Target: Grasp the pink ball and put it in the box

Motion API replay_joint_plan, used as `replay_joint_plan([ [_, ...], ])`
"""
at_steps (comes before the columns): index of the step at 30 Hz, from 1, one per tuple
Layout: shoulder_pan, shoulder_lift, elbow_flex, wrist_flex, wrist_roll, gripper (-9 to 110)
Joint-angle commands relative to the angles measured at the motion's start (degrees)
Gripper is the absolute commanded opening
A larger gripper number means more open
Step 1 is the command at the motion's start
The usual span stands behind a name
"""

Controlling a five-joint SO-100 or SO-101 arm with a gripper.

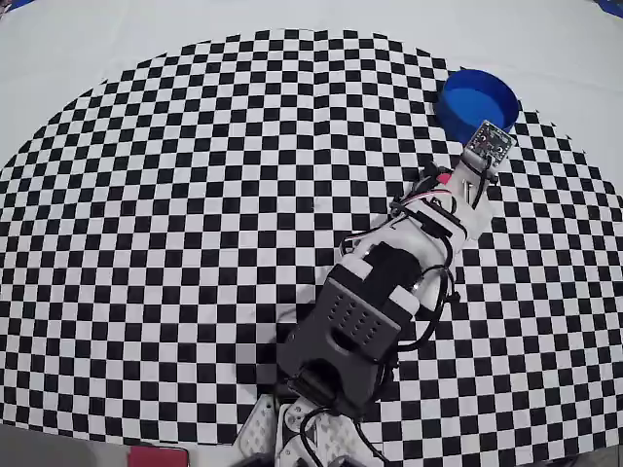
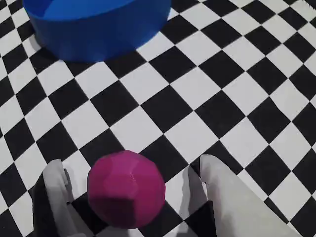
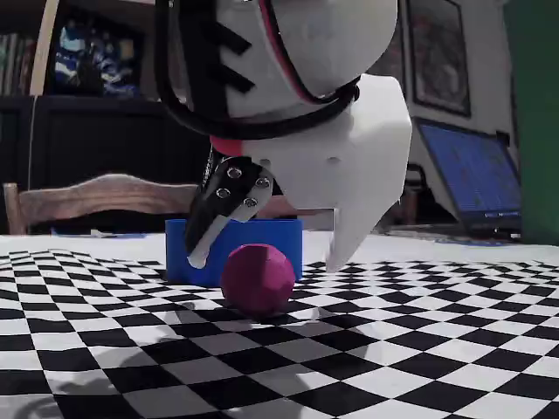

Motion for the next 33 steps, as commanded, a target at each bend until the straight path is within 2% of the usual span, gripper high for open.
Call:
replay_joint_plan([
  [1, -0.1, 0.2, -2.5, -0.4, 0.4, 32],
  [33, -1.5, -2.5, -4.2, -0.4, 1.0, 32],
])
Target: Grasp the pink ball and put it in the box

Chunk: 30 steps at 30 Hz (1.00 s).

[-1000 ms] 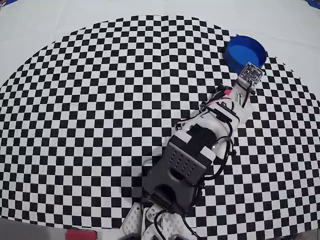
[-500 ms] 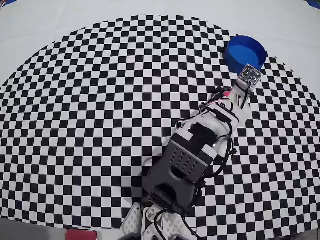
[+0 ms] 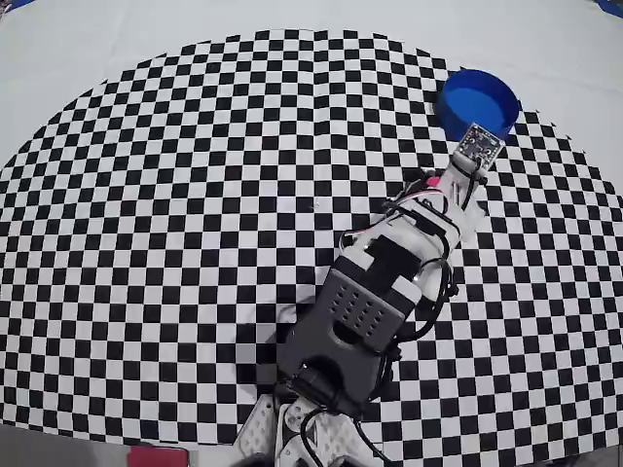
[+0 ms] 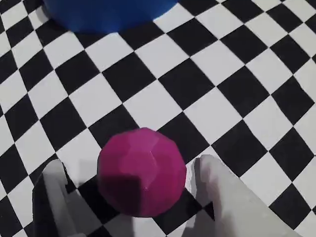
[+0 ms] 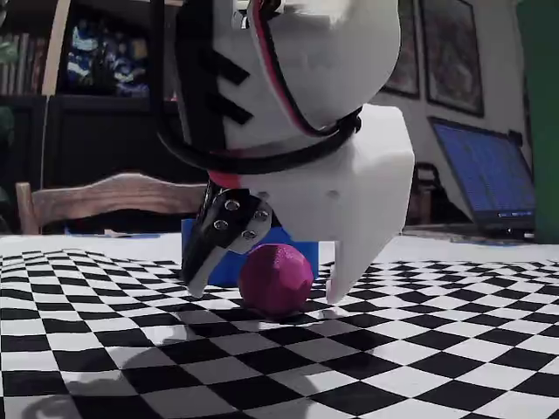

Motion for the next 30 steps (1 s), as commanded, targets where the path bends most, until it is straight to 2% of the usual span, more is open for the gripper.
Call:
replay_joint_plan([
  [1, -0.2, 0.2, -4.2, -0.4, 0.4, 32],
  [30, 0.4, -2.4, -4.6, -0.4, 0.4, 32],
])
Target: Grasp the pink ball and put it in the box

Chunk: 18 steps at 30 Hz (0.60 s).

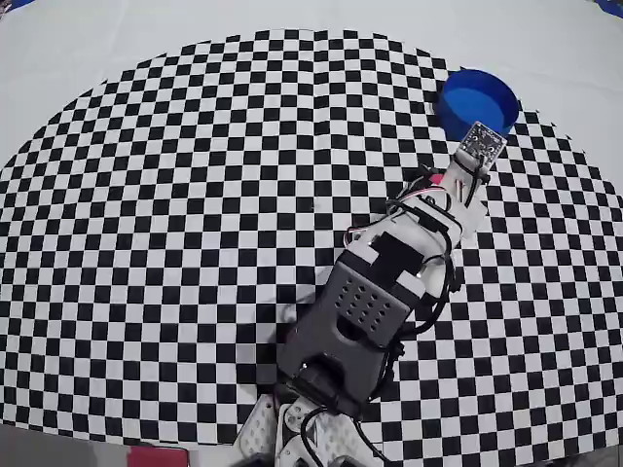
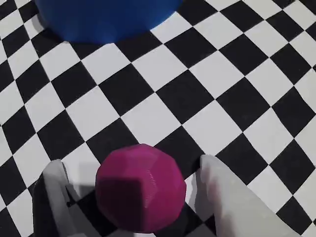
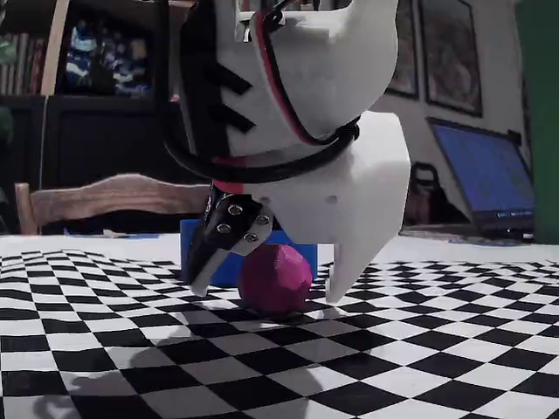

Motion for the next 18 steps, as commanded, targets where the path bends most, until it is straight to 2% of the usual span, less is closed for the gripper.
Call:
replay_joint_plan([
  [1, 0.5, 0.4, -1.6, -0.4, 0.4, 32],
  [18, 0.4, 0.0, -2.0, -0.4, 0.4, 32],
])
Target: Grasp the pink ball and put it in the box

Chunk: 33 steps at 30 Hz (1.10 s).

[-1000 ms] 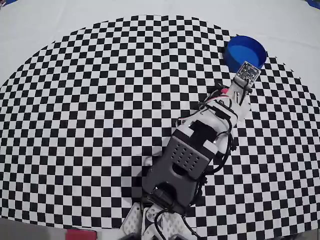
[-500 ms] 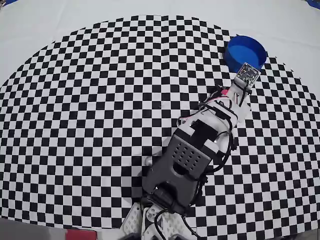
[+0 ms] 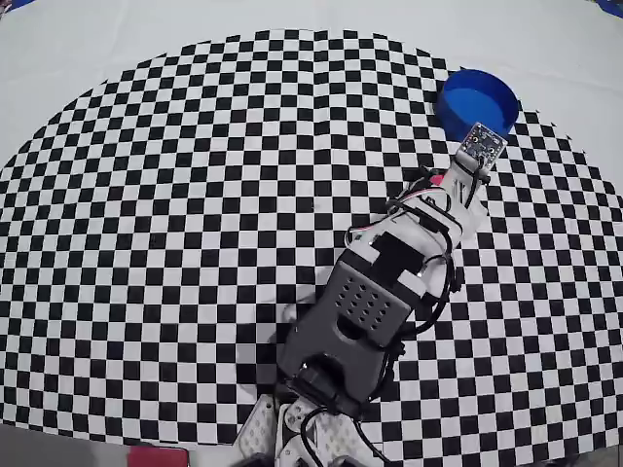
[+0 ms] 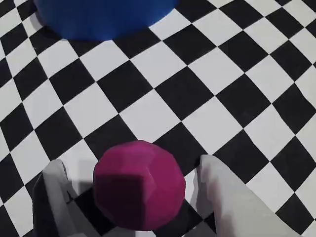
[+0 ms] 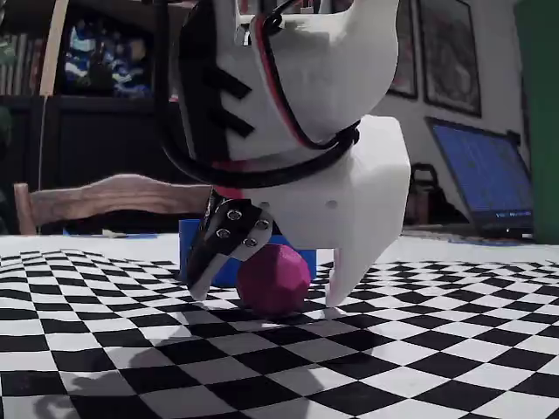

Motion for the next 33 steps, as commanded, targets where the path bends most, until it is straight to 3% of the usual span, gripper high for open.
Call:
replay_joint_plan([
  [1, 0.4, 0.4, -2.0, -0.4, 0.4, 32],
  [7, 0.4, 0.4, -2.1, -0.4, 0.4, 31],
  [10, 0.3, 0.4, -2.1, -0.4, 0.4, 26],
  [11, 0.2, 0.4, -2.1, -0.4, 0.4, 22],
  [13, -0.1, 0.4, -2.1, -0.4, 0.4, 2],
  [14, -0.1, 0.4, -2.1, -0.4, 0.4, 0],
  [33, 0.3, 6.2, -0.9, -0.2, 0.4, 0],
])
